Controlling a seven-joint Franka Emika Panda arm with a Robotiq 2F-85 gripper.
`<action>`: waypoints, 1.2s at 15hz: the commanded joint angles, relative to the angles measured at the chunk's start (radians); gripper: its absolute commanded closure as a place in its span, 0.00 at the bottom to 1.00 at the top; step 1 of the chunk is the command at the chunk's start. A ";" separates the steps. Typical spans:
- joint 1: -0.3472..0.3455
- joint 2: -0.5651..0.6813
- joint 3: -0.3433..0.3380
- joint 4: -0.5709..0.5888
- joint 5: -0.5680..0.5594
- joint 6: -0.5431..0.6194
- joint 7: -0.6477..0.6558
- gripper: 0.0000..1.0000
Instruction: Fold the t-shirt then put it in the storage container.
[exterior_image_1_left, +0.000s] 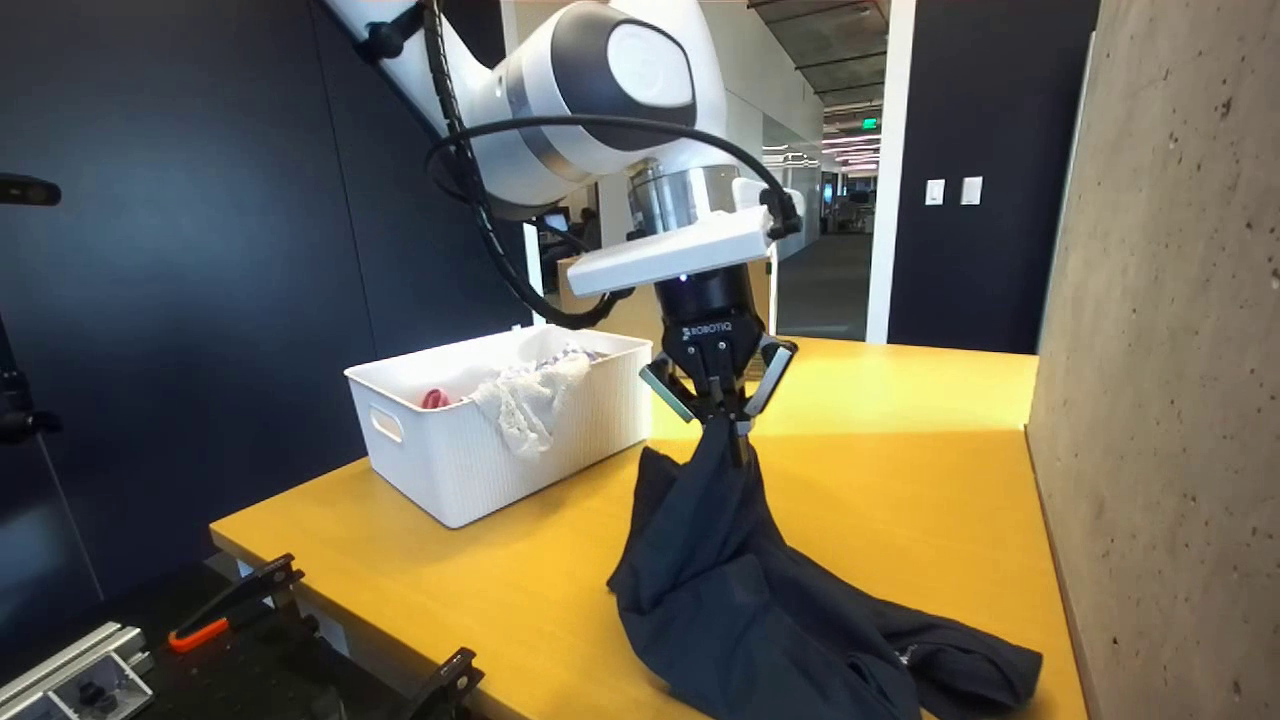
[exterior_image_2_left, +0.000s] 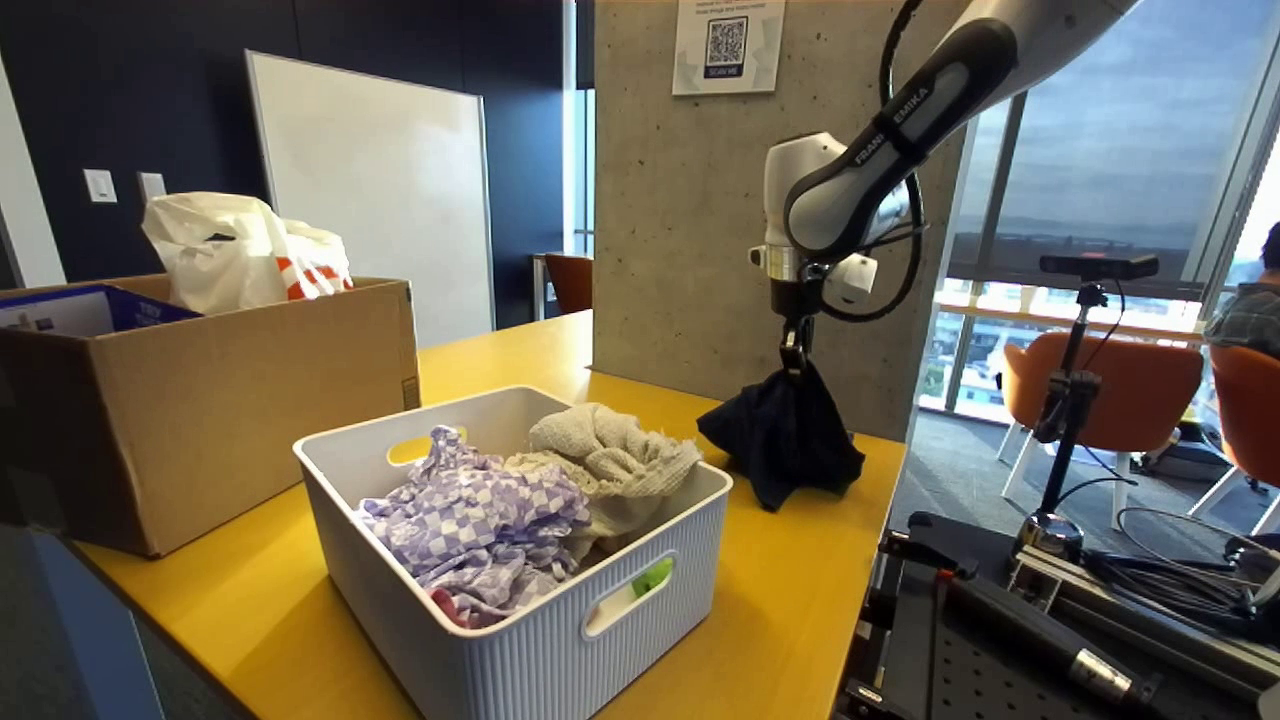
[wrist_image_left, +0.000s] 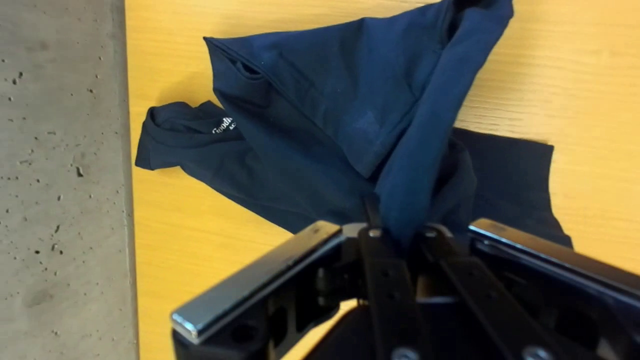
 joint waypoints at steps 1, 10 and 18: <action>-0.014 0.041 -0.003 0.046 0.008 0.003 -0.003 0.99; 0.158 -0.065 0.069 0.016 -0.061 -0.046 0.097 0.99; 0.249 -0.195 0.133 0.002 -0.105 -0.092 0.151 0.99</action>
